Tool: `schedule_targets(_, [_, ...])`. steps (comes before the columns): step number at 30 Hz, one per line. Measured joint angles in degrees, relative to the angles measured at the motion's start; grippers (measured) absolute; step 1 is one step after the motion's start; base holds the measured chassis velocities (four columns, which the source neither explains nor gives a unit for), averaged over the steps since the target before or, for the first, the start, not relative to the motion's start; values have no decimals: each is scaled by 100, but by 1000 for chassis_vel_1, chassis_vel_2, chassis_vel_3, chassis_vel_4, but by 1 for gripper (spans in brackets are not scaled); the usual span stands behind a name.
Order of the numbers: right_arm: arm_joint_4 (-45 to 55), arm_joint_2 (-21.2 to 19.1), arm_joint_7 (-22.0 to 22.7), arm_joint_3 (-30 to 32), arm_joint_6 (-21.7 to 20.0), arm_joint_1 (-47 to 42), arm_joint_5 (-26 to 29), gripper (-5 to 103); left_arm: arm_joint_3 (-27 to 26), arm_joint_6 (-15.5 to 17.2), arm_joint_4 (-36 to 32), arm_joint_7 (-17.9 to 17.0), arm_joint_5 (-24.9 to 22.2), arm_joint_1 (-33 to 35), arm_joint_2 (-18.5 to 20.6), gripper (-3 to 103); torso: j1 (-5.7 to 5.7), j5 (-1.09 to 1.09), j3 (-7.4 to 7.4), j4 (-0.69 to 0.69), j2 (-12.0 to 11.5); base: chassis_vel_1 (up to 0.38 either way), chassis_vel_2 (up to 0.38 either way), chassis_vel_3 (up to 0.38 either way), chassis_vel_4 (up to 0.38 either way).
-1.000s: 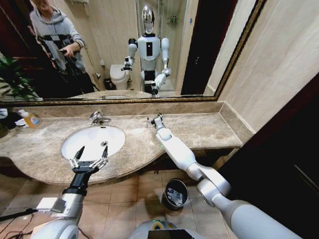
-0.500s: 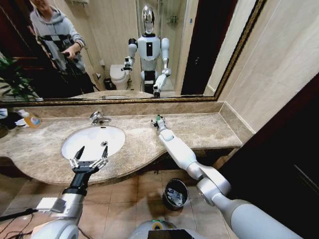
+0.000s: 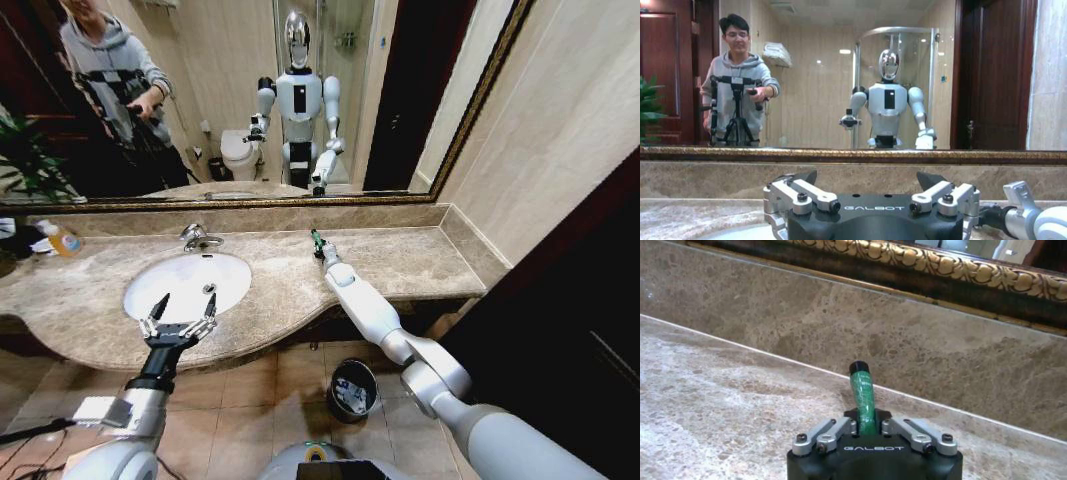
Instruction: Pick up the trash from the sink and place it in the trash bin.
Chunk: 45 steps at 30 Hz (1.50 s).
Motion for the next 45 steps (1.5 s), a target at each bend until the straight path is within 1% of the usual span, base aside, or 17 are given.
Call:
schedule_targets(4, [65,-51,10,0,-10,-12,65,9,0,0,0,0,0,0,0,100,0,0,0,1,0,0,0,0,0])
schedule_targets(9, [273,-175,38,-46,-58,-69,196,9,0,0,0,0,1,0,0,100,1,0,1,1,0,0,0,0,0])
schedule_targets(13, [933,-559,69,-117,-153,-304,417,9,0,0,0,0,1,0,0,100,1,1,1,2,0,0,0,0,0])
schedule_targets(16, [1971,-1194,72,-83,-209,-784,621,9,0,0,0,0,0,0,0,100,1,2,1,1,0,0,0,0,0])
schedule_targets(17, [1971,-1194,72,-83,-209,-784,621,9,0,0,0,0,0,0,0,100,1,2,1,1,0,0,0,0,0])
schedule_targets(20, [2914,-1807,14,230,-208,-1343,616,9,0,0,0,0,0,0,0,100,0,2,0,0,0,0,0,0,0])
schedule_targets(21, [2914,-1807,14,230,-208,-1343,616,9,0,0,0,0,0,0,0,100,0,2,0,0,0,0,0,0,0])
schedule_targets(24, [3926,-2410,-172,754,-132,-2118,661,9,0,0,0,0,0,0,0,100,0,1,0,1,0,0,0,0,0])
schedule_targets(25, [3926,-2410,-172,754,-132,-2118,661,9,0,0,0,0,0,0,0,100,0,1,0,1,0,0,0,0,0])
schedule_targets(28, [4806,-3002,-413,1458,10,-3290,687,9,0,0,0,0,0,0,0,100,0,3,0,-4,0,0,0,0,0])
schedule_targets(31, [5009,-3170,-554,1762,158,-3701,667,9,0,0,0,0,0,0,0,100,-2,2,0,-4,0,0,0,0,0])
schedule_targets(35, [5056,-3242,-618,2387,612,-4322,508,9,0,0,0,0,0,0,0,100,-1,4,0,2,0,0,0,0,0])
schedule_targets(37, [5103,-3198,-671,2718,773,-4632,492,9,0,0,0,0,0,0,0,100,1,1,0,4,0,0,0,0,0])
schedule_targets(39, [5149,-3049,-766,3213,1140,-5273,486,9,0,0,0,1,0,0,0,100,1,4,0,0,0,0,0,0,0])
schedule_targets(40, [5149,-3049,-766,3213,1140,-5273,486,9,0,0,0,1,0,0,0,100,1,4,0,0,0,0,0,0,0])
schedule_targets(43, [5232,-2762,-938,3775,1854,-6368,483,9,0,0,0,0,0,0,0,100,-1,1,-1,-1,0,0,0,0,0])
schedule_targets(45, [5279,-2701,-969,3855,1975,-6568,477,9,0,0,0,0,0,0,0,100,-1,0,-1,-1,0,0,0,0,0])
